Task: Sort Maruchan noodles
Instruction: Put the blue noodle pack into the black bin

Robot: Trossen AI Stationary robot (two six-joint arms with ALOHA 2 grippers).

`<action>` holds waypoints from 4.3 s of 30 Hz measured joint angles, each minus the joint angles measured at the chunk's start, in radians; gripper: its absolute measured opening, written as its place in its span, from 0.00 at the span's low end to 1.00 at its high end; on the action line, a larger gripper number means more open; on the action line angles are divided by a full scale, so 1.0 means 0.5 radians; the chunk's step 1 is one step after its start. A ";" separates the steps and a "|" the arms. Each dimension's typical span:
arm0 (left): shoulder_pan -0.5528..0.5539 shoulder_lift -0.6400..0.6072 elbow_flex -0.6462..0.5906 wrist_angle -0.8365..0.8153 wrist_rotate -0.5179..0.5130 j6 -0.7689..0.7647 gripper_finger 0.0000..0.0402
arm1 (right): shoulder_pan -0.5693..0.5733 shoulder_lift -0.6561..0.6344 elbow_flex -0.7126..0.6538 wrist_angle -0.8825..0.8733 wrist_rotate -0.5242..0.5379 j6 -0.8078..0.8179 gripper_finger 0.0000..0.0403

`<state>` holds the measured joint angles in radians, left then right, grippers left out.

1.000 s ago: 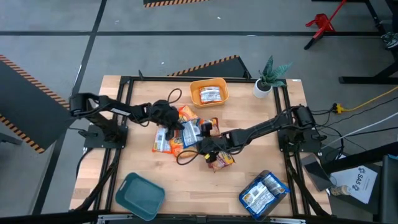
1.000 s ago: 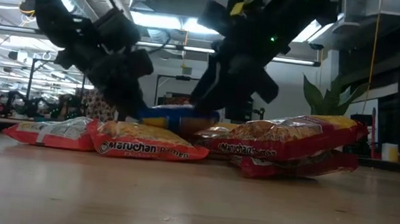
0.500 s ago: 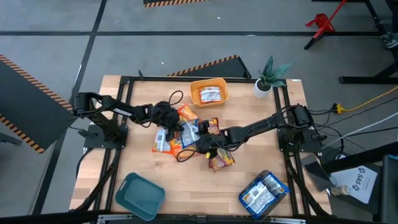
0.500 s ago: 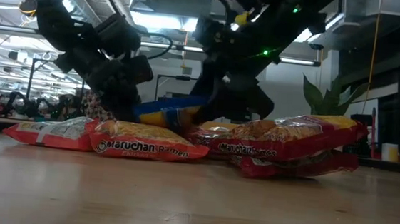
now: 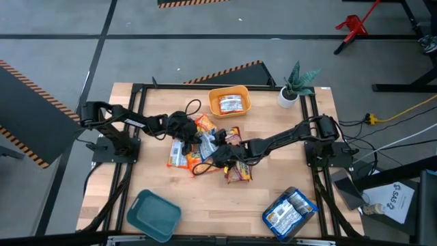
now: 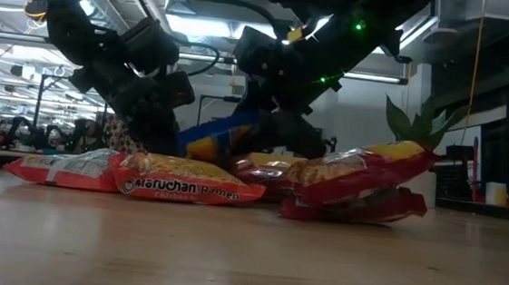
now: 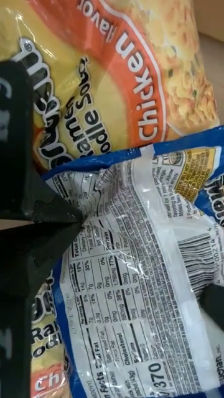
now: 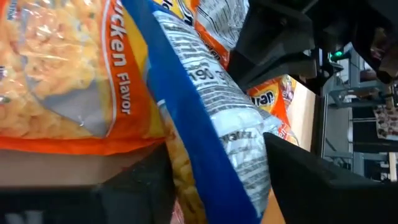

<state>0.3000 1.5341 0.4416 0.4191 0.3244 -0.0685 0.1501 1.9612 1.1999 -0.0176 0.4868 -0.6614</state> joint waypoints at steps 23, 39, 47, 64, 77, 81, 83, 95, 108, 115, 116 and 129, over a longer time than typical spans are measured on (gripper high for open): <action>0.010 -0.209 -0.002 -0.077 0.152 -0.178 0.00 | 0.059 0.003 0.241 -0.134 0.120 -0.126 0.26; 0.043 -1.025 0.002 -0.308 0.115 -0.439 0.00 | 0.201 0.003 1.028 -1.525 -0.138 1.577 0.25; 0.043 -1.267 0.002 -0.315 0.052 -0.493 0.00 | 0.393 -0.028 1.536 -2.444 -0.503 2.726 0.25; 0.001 -1.294 0.002 -0.320 0.064 -0.637 0.00 | 1.349 -0.411 1.662 -2.973 -0.608 4.495 0.28; -0.005 -1.292 0.002 -0.320 -0.041 -0.689 0.00 | 1.804 -0.410 1.483 -2.979 -0.042 5.766 0.28; -0.004 -1.292 0.002 -0.318 -0.054 -0.689 0.00 | 1.795 -0.389 1.353 -2.893 -0.075 5.764 0.27; -0.004 -1.292 0.002 -0.314 -0.055 -0.690 0.00 | 1.794 -0.386 1.284 -2.839 -0.092 5.765 0.28; -0.004 -1.292 0.002 -0.307 -0.177 -0.702 0.00 | 1.826 -0.386 1.067 -2.616 -0.271 5.763 0.29; -0.005 -1.292 0.002 -0.292 -0.266 -0.741 0.00 | 1.846 -0.367 0.970 -2.488 -0.156 5.764 0.29; -0.005 -1.292 0.002 -0.287 -0.292 -0.742 0.00 | 1.846 -0.364 0.814 -2.306 -0.214 5.765 0.29; -0.005 -1.292 0.002 -0.285 -0.303 -0.741 0.00 | 1.846 -0.364 0.811 -2.323 -0.230 5.764 0.29; -0.005 -1.292 0.002 -0.269 -0.355 -0.751 0.00 | 1.846 -0.364 0.809 -2.394 -0.413 5.650 0.38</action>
<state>0.2977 0.8879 0.4423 0.2847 0.1467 -0.4438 1.0733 1.7790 1.6047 -1.2146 0.2805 2.1635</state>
